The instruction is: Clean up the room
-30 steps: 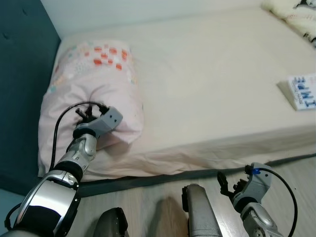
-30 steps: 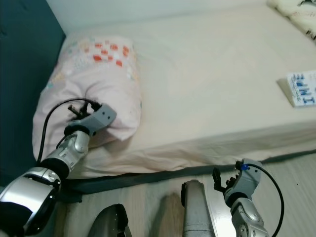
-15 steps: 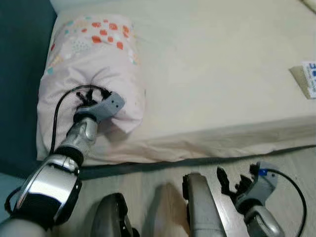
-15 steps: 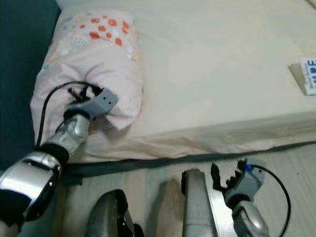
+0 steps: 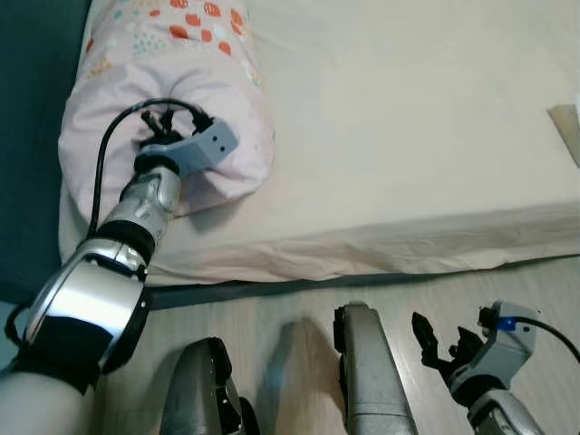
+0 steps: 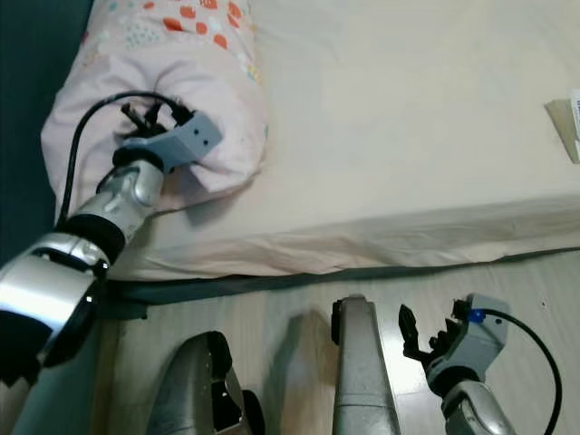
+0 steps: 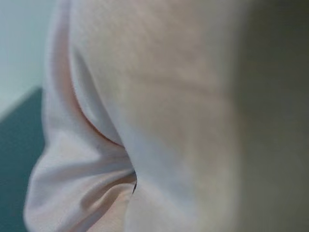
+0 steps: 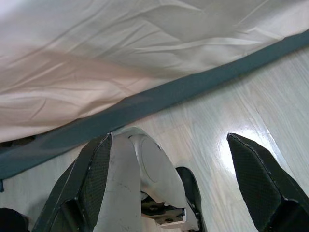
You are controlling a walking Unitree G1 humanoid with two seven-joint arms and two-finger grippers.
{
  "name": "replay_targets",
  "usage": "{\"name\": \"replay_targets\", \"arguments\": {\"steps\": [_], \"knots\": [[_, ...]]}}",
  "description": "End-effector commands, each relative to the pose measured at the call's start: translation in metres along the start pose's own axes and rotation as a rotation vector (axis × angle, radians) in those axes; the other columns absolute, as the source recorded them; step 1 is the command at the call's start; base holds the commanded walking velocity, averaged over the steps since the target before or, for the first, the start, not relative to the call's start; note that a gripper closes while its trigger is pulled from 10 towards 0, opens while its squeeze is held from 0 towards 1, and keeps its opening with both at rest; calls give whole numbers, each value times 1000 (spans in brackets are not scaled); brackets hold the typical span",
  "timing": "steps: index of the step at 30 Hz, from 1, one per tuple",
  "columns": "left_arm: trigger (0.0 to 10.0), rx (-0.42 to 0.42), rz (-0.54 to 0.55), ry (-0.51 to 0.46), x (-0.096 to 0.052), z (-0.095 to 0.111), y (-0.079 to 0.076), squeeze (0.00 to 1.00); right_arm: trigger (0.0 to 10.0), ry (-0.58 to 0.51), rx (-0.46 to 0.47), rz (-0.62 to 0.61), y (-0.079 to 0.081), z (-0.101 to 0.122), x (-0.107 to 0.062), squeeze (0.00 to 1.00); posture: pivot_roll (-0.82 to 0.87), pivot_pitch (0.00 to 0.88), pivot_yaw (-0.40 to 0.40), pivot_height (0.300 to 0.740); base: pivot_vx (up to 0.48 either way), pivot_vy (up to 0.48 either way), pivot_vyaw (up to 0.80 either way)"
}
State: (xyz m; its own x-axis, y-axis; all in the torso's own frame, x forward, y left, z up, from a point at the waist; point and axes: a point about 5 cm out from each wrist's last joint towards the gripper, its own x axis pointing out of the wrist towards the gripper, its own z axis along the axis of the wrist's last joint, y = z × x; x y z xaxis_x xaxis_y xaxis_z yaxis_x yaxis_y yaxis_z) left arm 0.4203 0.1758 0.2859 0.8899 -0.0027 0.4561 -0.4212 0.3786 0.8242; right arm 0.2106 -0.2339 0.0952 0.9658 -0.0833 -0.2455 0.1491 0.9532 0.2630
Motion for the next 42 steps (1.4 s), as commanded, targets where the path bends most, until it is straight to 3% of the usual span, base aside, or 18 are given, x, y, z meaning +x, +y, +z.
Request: {"name": "replay_targets", "arguments": {"steps": [1, 2, 3, 9, 12, 14, 15, 16, 19, 22, 24, 27, 32, 37, 42], "knots": [[0, 90, 60, -6, 10, -8, 28, 0, 10000, 32, 2, -22, -6, -4, -6, 0, -338, 513, 66, 576, 0, 0, 0], [0, 90, 60, -6, 10, -8, 28, 0, 10000, 32, 2, -22, -6, -4, -6, 0, -338, 513, 66, 576, 0, 0, 0], [0, 105, 86, -5, 14, -9, 40, 0, 10000, 33, -2, -25, -7, -3, -6, 0, -333, 511, 65, 576, 0, 0, 0], [0, 106, 109, -29, 17, -4, 46, 0, 10000, 31, -8, -28, -9, -1, -3, 0, -327, 496, 66, 576, 0, 0, 0], [0, 149, 68, -28, 11, -11, 35, 0, 10000, 21, -3, -21, -4, 1, 1, 0, -329, 484, 73, 576, 0, 0, 0], [0, 210, -36, 26, -5, -34, 14, 0, 10000, 17, 3, -14, -1, 1, 3, 0, -321, 472, 79, 576, 0, 0, 0], [0, 210, -36, 26, -5, -34, 14, 0, 10000, 17, 3, -14, -1, 1, 3, 0, -321, 472, 79, 576, 0, 0, 0], [0, 250, -105, 60, -17, -49, 1, 0, 10000, 17, 7, -11, 0, 1, 4, 0, -315, 461, 82, 576, 0, 0, 0], [0, 274, -148, 80, -25, -59, -7, 0, 10000, 18, 9, -9, 0, 1, 5, 0, -315, 461, 82, 576, 0, 0, 0], [0, 310, -276, 176, -61, -94, -34, 0, 10000, 3, 11, 5, 0, 5, 14, 0, -315, 422, 76, 576, 0, 0, 0], [0, 309, -289, 200, -68, -100, -38, 0, 10000, -6, 11, 12, 1, 8, 19, 0, -313, 405, 75, 576, 0, 0, 0], [0, 309, -289, 216, -72, -104, -38, 0, 10000, -13, 10, 20, 2, 10, 21, 0, -313, 405, 75, 576, 0, 0, 0], [0, 354, -240, 238, -67, -110, -26, 0, 10000, -36, 10, 38, 5, 17, 32, 0, -301, 357, 86, 576, 0, 0, 0], [0, 425, -222, 207, -62, -111, -16, 0, 10000, -60, 5, 45, 4, 22, 45, 0, -270, 307, 93, 576, 0, 0, 0], [0, 433, -203, 196, -60, -110, -12, 0, 10000, -65, 0, 51, 5, 23, 50, 0, -260, 287, 95, 576, 0, 0, 0]]}}
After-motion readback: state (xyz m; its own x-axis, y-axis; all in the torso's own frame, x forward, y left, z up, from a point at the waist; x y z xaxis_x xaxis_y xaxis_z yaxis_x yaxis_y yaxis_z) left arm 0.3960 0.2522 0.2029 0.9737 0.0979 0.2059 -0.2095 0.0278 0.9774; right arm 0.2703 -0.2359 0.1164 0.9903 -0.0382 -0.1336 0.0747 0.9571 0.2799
